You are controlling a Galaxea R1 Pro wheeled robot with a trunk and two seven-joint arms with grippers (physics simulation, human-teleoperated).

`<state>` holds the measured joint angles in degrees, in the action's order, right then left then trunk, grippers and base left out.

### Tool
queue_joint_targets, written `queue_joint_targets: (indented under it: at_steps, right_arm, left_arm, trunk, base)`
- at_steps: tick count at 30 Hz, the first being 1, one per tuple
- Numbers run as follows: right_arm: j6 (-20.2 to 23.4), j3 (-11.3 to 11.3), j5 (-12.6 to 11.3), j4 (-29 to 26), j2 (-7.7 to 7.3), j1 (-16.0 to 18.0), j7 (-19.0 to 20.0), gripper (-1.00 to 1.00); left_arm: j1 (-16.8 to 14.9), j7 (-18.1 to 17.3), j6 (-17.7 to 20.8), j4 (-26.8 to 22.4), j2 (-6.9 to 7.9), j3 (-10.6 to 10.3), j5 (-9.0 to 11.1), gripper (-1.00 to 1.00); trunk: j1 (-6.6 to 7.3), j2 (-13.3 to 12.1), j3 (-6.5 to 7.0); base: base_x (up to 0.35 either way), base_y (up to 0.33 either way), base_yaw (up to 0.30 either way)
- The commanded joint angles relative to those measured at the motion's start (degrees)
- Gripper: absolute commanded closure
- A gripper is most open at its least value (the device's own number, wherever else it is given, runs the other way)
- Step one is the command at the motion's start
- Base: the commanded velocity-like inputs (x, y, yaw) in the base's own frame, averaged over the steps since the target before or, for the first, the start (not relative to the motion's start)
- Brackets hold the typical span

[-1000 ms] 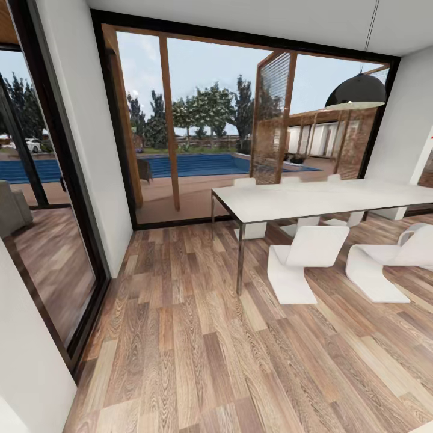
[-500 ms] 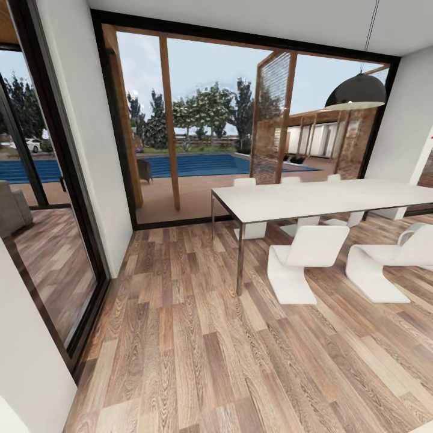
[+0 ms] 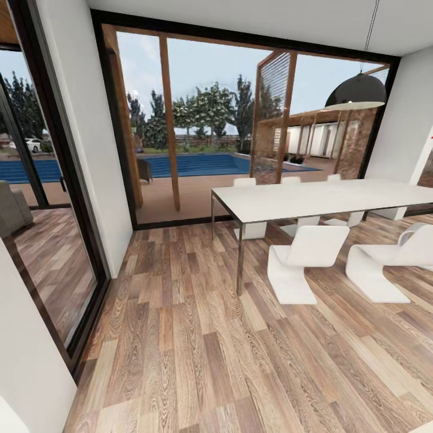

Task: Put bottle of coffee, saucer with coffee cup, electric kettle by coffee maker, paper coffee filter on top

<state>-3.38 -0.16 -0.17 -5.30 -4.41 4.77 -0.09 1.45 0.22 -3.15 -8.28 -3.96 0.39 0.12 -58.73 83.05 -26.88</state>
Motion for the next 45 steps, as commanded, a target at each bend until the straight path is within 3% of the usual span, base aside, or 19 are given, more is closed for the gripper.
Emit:
queue_joint_targets:
  at_steps: [1, 2, 3, 11, 14, 19, 36, 45]
  right_arm:
    - [-0.5, 0.0, 0.0, -0.3, -0.03, 0.1, 0.0, -1.00]
    - [-0.8, 0.0, 0.0, -0.6, -0.06, 0.1, 0.0, -1.00]
    - [-1.6, 0.0, 0.0, -3.4, -0.08, 0.1, 0.0, -1.00]
    - [-1.9, 0.0, 0.0, -4.2, -0.13, 0.2, 0.0, -1.00]
    - [-1.9, 0.0, 0.0, -6.7, -0.09, 0.2, -0.1, -1.00]
    - [-1.9, 0.0, 0.0, -8.4, -0.13, 0.2, -0.2, -1.00]
    - [-1.9, 0.1, 0.1, -8.6, -1.60, -0.1, -0.2, -1.00]
    - [-1.9, 0.1, 0.1, -8.6, -1.65, -0.1, -0.2, -1.00]
  left_arm:
    - [0.0, 0.0, -0.1, -0.4, -0.01, 0.1, 0.0, -1.00]
    - [0.0, 0.0, -0.1, -0.7, 0.00, 0.1, -0.1, -1.00]
    - [0.0, 0.0, -0.1, -8.0, 0.00, 0.1, -0.1, -1.00]
    - [0.0, -0.2, 0.2, -11.2, 1.09, 0.0, -0.2, -1.00]
    - [0.0, -0.3, 0.4, -15.5, 3.62, 0.2, -0.1, -1.00]
    - [0.0, -0.4, 0.5, -18.8, 5.42, 0.6, 0.0, -1.00]
    - [0.0, 0.0, 0.5, -21.2, 5.64, 1.2, -0.1, -1.00]
    - [0.0, 0.0, 0.4, -21.2, 5.63, 1.1, -0.1, -1.00]
  trunk:
    - [0.00, 0.0, -0.05]
    - [0.00, 0.0, -0.05]
    - [0.00, 0.0, -0.05]
    - [0.00, 0.0, -0.05]
    - [0.00, 0.0, -0.05]
    - [0.00, 0.0, -0.05]
    - [0.00, 0.0, 0.24]
    - [0.00, 0.0, 0.39]
  base:
    - [0.000, 0.000, 0.000]
    - [0.000, 0.000, 0.000]
    - [0.000, 0.000, 0.000]
    - [0.000, 0.000, 0.000]
    - [0.000, 0.000, 0.000]
    - [0.000, 0.000, 0.000]
    - [-0.007, 0.000, -0.103]
    - [-0.257, 0.000, -0.090]
